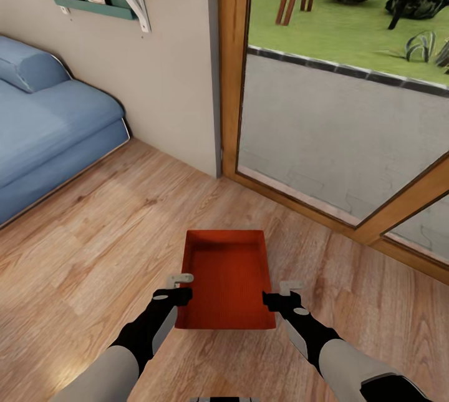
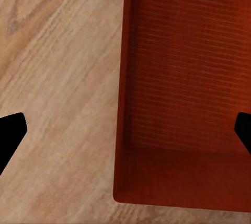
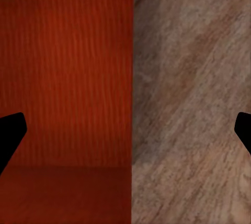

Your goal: Move the two storage containers from the living room to the garage. In the garage, place one container on the floor and stack the other container on top of it (either order is fine).

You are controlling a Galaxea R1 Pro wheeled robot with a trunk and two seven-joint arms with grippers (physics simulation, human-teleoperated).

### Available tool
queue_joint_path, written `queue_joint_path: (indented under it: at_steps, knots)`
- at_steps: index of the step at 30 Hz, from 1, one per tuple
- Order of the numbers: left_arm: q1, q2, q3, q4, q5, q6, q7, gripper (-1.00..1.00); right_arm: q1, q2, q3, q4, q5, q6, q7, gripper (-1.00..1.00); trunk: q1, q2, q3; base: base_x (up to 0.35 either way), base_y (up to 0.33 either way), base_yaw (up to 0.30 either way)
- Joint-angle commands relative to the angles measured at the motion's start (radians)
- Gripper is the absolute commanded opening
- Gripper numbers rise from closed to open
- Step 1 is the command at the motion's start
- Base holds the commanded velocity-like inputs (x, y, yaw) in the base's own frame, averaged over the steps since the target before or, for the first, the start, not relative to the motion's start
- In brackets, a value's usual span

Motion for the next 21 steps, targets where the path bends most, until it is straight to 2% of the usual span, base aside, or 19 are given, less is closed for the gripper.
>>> queue_joint_path:
  at_steps: [1, 21]
  knots:
    - [0.0, 0.001, -0.007, -0.002, 0.01, 0.003, 0.009, 1.0, -0.001, 0.0, 0.009, 0.001, -0.011, -0.004, -0.005, 1.0, 0.004, -0.008, -0.004, 0.0, 0.0, 0.0]
    - [0.0, 0.001, -0.007, -0.003, 0.011, -0.006, 0.01, 1.0, -0.001, 0.001, 0.007, 0.001, -0.012, -0.008, -0.001, 1.0, 0.08, -0.148, -0.066, 0.0, 0.0, 0.0]
